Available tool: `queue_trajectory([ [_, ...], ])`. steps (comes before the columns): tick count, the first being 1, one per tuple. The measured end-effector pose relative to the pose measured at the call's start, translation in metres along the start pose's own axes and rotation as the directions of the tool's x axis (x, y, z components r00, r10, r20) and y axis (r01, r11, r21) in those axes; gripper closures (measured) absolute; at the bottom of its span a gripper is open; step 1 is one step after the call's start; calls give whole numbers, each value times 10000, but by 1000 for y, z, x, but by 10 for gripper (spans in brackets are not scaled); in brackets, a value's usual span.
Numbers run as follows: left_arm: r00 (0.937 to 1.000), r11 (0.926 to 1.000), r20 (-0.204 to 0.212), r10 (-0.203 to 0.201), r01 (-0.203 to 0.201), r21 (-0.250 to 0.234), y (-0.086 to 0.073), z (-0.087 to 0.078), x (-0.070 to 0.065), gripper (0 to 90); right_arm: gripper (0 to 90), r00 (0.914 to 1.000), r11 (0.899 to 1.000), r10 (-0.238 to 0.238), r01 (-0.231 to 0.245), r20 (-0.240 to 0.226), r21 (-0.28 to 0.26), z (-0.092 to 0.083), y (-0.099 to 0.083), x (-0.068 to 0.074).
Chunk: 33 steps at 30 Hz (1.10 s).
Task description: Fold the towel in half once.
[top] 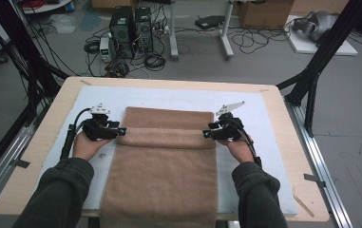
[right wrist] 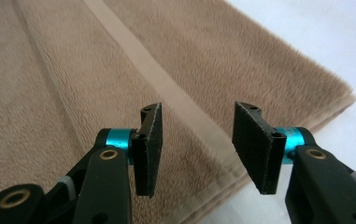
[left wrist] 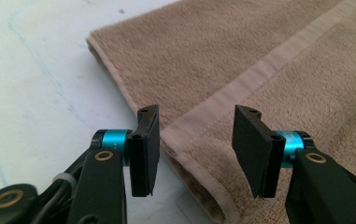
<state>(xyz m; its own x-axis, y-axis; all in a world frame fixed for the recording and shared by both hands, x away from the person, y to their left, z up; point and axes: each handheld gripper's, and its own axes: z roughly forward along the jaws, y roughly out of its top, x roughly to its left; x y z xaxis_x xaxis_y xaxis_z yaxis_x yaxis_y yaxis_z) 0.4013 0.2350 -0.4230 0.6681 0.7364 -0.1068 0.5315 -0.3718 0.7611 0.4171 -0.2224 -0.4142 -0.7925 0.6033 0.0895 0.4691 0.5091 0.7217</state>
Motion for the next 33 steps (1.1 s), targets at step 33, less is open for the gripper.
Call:
queue_trajectory([
  [33, 9904, 9770, 182, 1371, -1322, -1675, -14, -75, -48, 877, 854, 9881, 9853, -1099, 941, -1075, -1426, -68, -12, 56],
])
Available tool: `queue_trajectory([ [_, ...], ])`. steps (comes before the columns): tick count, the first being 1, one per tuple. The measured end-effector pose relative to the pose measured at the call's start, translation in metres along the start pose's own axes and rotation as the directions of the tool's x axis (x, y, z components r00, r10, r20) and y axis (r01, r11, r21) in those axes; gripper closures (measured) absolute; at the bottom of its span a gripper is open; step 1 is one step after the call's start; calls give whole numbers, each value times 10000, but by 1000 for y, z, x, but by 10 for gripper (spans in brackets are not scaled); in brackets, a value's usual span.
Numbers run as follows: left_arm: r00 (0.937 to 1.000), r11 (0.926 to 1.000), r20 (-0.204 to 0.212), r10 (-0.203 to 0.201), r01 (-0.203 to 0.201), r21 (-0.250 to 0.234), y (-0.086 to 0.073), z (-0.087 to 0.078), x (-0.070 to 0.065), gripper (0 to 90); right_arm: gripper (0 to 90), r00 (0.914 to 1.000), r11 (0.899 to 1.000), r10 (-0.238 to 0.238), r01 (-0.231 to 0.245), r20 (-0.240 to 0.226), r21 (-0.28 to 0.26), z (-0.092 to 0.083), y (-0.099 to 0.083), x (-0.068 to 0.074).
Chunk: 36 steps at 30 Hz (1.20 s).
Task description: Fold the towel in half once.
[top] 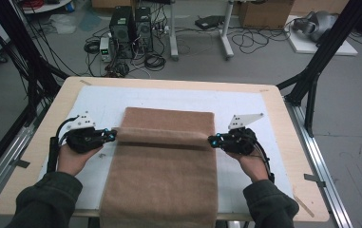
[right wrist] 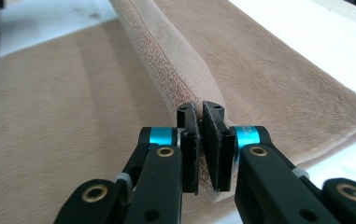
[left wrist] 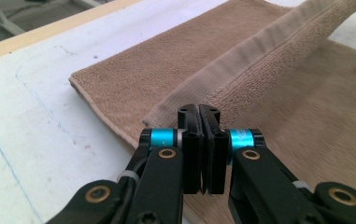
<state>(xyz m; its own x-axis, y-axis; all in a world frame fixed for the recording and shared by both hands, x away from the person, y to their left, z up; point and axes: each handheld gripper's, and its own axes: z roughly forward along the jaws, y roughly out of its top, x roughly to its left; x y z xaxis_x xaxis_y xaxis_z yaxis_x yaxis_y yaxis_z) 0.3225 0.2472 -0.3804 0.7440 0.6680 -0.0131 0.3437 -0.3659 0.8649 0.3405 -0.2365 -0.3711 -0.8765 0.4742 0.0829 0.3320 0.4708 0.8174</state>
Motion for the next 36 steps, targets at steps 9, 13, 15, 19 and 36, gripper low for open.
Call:
queue_trajectory([
  [9, 9994, 9998, 309, 125, -120, -175, -36, -46, -49, 883, 853, 9966, 9980, -544, 523, -619, -353, -25, -21, 55],
  [13, 9986, 9994, 519, -65, 83, -345, -55, -77, -73, 896, 845, 9914, 9960, -861, 832, -985, -337, -37, -33, 87],
  [15, 9985, 9997, 551, -58, 71, -227, -61, -88, -81, 866, 798, 9889, 9960, -809, 756, -1245, -470, -45, -39, 98],
  [19, 9989, 9999, 446, 131, -136, 106, -60, -86, -76, 749, 675, 9908, 9954, -572, 471, -1228, -835, -53, -42, 95],
  [36, 9894, 9894, -632, -1307, 1342, 550, -3, 58, 33, 502, 454, 9874, 9929, 961, -1040, 1254, 577, 37, -2, -55],
])
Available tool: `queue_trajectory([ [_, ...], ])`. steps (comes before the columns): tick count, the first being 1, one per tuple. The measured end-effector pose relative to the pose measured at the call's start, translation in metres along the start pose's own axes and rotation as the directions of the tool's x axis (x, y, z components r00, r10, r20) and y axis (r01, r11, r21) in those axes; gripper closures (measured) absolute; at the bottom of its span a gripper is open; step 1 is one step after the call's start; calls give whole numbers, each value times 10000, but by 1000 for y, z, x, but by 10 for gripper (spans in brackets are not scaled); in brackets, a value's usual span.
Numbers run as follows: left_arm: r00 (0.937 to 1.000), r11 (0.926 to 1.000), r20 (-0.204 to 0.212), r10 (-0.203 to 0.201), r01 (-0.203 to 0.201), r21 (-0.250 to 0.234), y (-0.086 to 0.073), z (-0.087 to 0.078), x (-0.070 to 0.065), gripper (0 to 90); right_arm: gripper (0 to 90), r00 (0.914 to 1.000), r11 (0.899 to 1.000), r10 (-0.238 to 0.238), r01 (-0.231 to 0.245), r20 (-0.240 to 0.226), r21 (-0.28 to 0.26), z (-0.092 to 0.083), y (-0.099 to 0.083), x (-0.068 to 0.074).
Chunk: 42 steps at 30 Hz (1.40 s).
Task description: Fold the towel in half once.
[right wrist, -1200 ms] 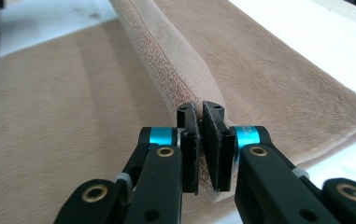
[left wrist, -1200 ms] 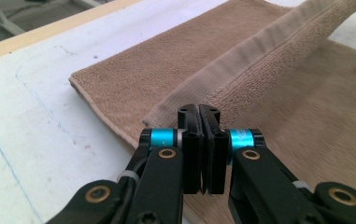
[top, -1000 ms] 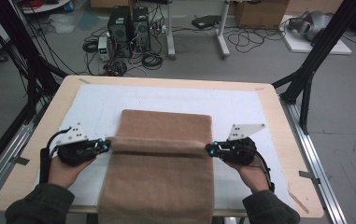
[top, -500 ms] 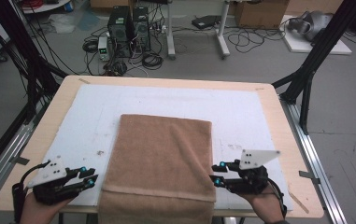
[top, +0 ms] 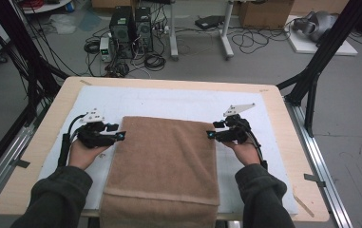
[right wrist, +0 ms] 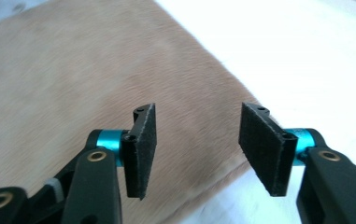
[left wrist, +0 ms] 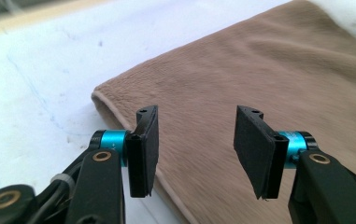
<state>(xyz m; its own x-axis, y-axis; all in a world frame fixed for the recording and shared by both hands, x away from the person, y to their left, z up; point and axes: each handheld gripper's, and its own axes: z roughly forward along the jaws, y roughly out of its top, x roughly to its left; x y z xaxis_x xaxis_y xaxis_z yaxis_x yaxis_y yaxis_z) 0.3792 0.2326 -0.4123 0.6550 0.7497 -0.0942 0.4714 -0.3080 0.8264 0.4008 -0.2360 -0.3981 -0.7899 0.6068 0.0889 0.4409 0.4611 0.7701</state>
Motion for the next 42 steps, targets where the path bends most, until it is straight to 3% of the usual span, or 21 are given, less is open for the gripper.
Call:
queue_trajectory([
  [4, 9960, 9979, -747, -484, 514, 386, 5, 27, 16, 438, 438, 9983, 9993, 184, -202, 549, 326, 23, -8, -16],
  [6, 9935, 9972, -940, -646, 679, 323, 4, 37, 21, 449, 438, 9980, 9985, 320, -344, 543, 429, 32, -13, -22],
  [9, 9876, 9863, -821, -1335, 1405, 866, 1, 51, 30, 461, 461, 9972, 9957, 312, -370, 687, 848, 44, -17, -28],
  [10, 9879, 9856, -874, -1278, 1364, 1004, -1, 53, 32, 497, 528, 9968, 9965, 424, -471, 680, 694, 45, -18, -29],
  [11, 9877, 9878, -921, -1265, 1340, 794, -1, 53, 32, 542, 636, 9970, 9965, 512, -548, 577, 630, 45, -18, -31],
  [12, 9910, 9896, -569, -1212, 1251, 714, -1, 54, 31, 688, 772, 9985, 9964, 482, -499, 274, 686, 46, -17, -31],
  [13, 9930, 9920, -690, -961, 1012, 752, 0, 54, 29, 807, 807, 9997, 9971, 246, -245, -3, 714, 47, -15, -31],
  [14, 9924, 9928, -788, -944, 997, 664, 2, 54, 28, 841, 816, 10000, 9965, -84, 81, 38, 830, 48, -11, -30],
  [15, 9908, 9922, -823, -1071, 1118, 558, 4, 54, 28, 849, 819, 10000, 9959, -24, 26, -20, 907, 47, -8, -31],
  [16, 9904, 9917, -856, -1085, 1138, 598, 8, 52, 30, 852, 820, 10000, 9961, -57, 53, 49, 885, 45, -3, -32],
  [18, 9909, 9947, -925, -973, 999, 230, 21, 43, 33, 853, 820, 9993, 9982, -181, 161, 330, 581, 37, 10, -34],
  [21, 9922, 9989, -1168, -440, 421, -195, 53, 29, 33, 854, 822, 9952, 9978, -632, 615, 748, 257, 22, 39, -36],
  [24, 9909, 9964, -1338, -153, 39, -852, 88, 15, 35, 854, 821, 9874, 9944, -1019, 1044, 1208, -150, 4, 70, -39],
  [26, 9856, 9969, -1687, -136, 4, -782, 102, 12, 39, 843, 781, 9838, 9946, -759, 863, 1623, -578, -6, 86, -45],
  [27, 9820, 9971, -1866, -307, 171, -742, 103, 12, 41, 793, 692, 9864, 9946, -431, 574, 1589, -869, -8, 91, -49],
  [29, 9845, 9983, -1708, -404, 327, -477, 100, 12, 44, 705, 520, 9857, 9944, 308, -135, 1659, -1048, -8, 91, -57],
  [30, 9844, 9987, -1716, -388, 324, -400, 96, 13, 44, 671, 484, 9885, 9949, 653, -541, 1362, -847, -6, 88, -60],
  [32, 9881, 9988, -1485, -405, 357, -343, 87, 13, 43, 620, 422, 9908, 9961, 884, -872, 1029, -162, 1, 79, -63],
  [36, 9922, 9992, -1188, -368, 349, -177, 68, 12, 39, 562, 427, 9925, 9982, 605, -605, 1063, -32, 4, 63, -50],
  [40, 9947, 9996, -1005, -202, 182, -210, 49, 1, 29, 509, 412, 9949, 9995, 308, -299, 959, -109, -1, 51, -33],
  [42, 9963, 9998, -851, -114, 98, -188, 40, -6, 23, 482, 387, 9964, 9995, 269, -282, 806, 149, -4, 48, -24],
])
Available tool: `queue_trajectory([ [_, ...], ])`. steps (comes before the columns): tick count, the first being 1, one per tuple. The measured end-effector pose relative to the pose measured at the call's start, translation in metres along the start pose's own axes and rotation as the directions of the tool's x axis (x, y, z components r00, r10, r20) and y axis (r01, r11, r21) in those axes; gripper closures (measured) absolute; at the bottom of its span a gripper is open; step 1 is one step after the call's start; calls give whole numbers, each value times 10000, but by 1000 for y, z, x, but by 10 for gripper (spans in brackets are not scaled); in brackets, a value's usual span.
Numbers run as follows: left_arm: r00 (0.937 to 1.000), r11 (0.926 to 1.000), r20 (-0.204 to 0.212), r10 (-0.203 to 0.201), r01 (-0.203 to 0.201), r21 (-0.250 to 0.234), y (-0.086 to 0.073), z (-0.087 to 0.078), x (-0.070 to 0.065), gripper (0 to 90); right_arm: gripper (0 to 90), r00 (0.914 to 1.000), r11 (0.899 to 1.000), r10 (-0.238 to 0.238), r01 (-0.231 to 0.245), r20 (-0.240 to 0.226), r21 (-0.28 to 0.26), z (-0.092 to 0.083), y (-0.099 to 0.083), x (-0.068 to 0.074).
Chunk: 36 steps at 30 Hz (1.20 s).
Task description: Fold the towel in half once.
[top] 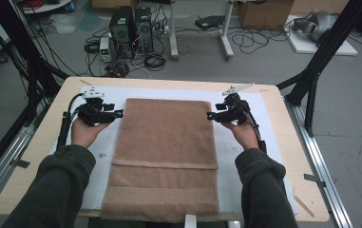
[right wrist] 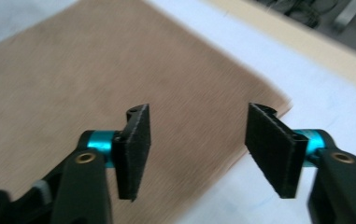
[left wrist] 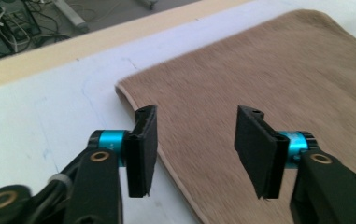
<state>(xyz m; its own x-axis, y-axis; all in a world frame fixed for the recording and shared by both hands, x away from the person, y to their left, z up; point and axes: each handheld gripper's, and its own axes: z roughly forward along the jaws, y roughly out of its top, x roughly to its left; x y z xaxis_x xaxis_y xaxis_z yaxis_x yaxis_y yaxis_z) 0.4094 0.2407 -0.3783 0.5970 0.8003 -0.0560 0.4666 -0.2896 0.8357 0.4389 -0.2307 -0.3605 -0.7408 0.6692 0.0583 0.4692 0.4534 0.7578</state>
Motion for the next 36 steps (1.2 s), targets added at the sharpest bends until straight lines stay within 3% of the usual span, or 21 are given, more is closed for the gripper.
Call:
queue_trajectory([
  [2, 9999, 9998, 109, 102, -104, 186, -8, -7, -6, 449, 409, 9994, 9986, -334, 330, -81, -408, -6, -6, 13],
  [5, 9990, 9991, 266, 371, -376, 170, -21, -19, -17, 421, 430, 9971, 9965, -662, 643, -365, -526, -13, -16, 31],
  [10, 9949, 9960, 487, 883, -887, 57, -45, -34, -38, 404, 455, 9925, 9934, -1010, 968, -684, -614, -20, -40, 54],
  [15, 9895, 9921, 801, 1205, -1230, 267, -74, -38, -53, 438, 511, 9861, 9896, -1433, 1415, -839, -270, -18, -66, 73],
  [21, 9849, 9899, 1354, 1082, -1193, 765, -97, -29, -59, 564, 578, 9818, 9898, -1423, 1426, -1256, -70, -11, -93, 85],
  [26, 9789, 9833, 1523, 1362, -1522, 994, -98, -25, -61, 643, 637, 9778, 9871, -1455, 1537, -1511, 444, 0, -110, 89],
  [30, 9741, 9773, 1415, 1765, -1905, 923, -100, -24, -65, 755, 737, 9788, 9926, -1131, 1191, -1709, 251, 4, -115, 87],
  [33, 9751, 9771, 1326, 1777, -1909, 943, -99, -23, -67, 837, 830, 9771, 9928, -1111, 1174, -1815, 247, 5, -114, 87],
  [36, 9787, 9800, 1293, 1593, -1726, 995, -98, -24, -66, 862, 848, 9751, 9934, -1025, 1105, -1968, 300, 5, -111, 84],
])
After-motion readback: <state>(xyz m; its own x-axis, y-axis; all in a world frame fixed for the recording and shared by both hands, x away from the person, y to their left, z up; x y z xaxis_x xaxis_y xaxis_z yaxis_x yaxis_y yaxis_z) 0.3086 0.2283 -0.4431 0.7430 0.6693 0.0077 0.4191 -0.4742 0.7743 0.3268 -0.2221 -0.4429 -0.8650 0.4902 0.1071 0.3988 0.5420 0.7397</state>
